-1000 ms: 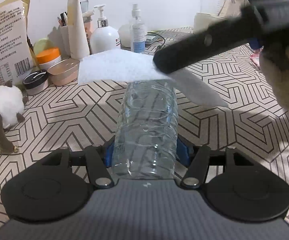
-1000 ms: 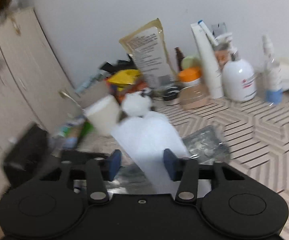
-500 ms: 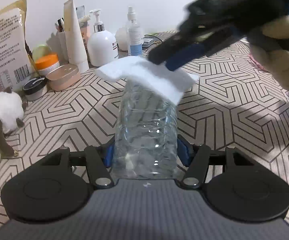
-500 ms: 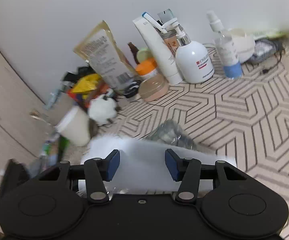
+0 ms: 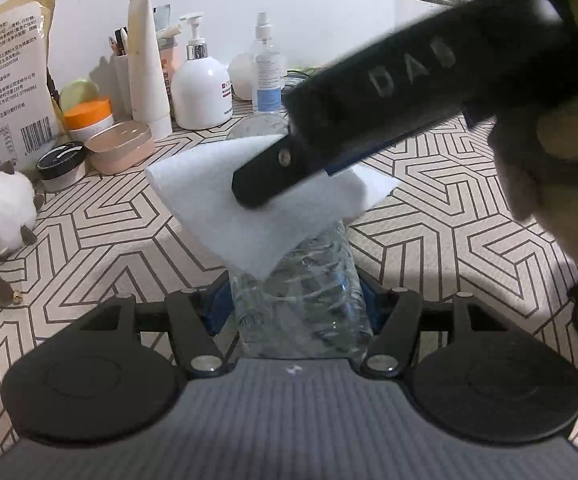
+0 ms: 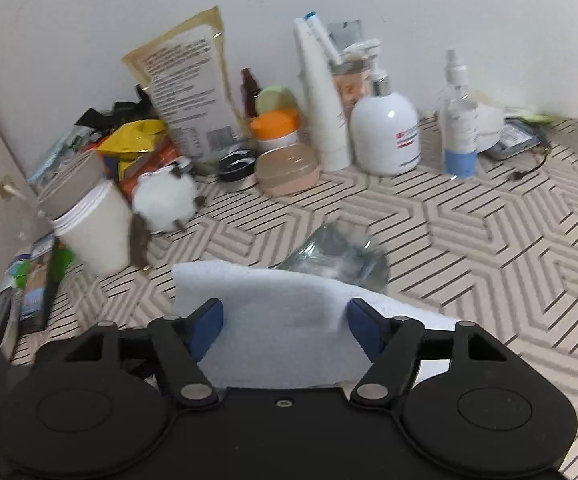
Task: Clean container
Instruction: 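Wipe the bottle's cap end with the wipe held in the right tool, then rub the wipe down along the bottle body held by the left tool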
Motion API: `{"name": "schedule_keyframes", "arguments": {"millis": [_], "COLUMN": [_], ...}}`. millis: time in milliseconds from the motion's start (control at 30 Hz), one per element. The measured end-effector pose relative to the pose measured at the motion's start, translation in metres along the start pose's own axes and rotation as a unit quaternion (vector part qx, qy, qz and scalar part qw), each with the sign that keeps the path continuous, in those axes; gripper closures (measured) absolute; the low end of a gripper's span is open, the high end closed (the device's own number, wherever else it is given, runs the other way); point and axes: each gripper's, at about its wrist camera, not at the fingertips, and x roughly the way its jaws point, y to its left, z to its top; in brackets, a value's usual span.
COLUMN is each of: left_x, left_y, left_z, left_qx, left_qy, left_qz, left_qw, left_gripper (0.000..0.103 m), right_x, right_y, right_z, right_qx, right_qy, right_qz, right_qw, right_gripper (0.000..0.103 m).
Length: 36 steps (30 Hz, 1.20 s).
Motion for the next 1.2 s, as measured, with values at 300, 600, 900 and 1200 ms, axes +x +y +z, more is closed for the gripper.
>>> {"name": "schedule_keyframes", "arguments": {"millis": [300, 600, 900, 1200], "left_x": [-0.010, -0.017, -0.011, -0.012], "left_y": [0.011, 0.004, 0.004, 0.015], "left_z": [-0.007, -0.011, -0.008, -0.012], "left_qx": [0.002, 0.005, 0.006, 0.014], "left_qy": [-0.007, -0.007, -0.004, -0.005], "left_qz": [-0.007, -0.006, -0.003, -0.013], "left_qw": [1.0000, 0.9999, 1.0000, 0.9998], "left_gripper": [0.042, 0.041, 0.038, 0.038], "right_x": [-0.009, -0.005, 0.011, 0.009], "right_y": [0.028, 0.018, -0.018, -0.025], "right_z": [-0.009, 0.002, 0.016, 0.007], "right_qx": [-0.059, -0.064, 0.015, 0.046], "right_qy": [0.005, 0.006, 0.022, 0.026], "right_qz": [-0.018, -0.014, 0.034, 0.059], "right_qw": [0.998, 0.998, 0.999, 0.997], "right_gripper": [0.032, 0.034, 0.031, 0.031]}}
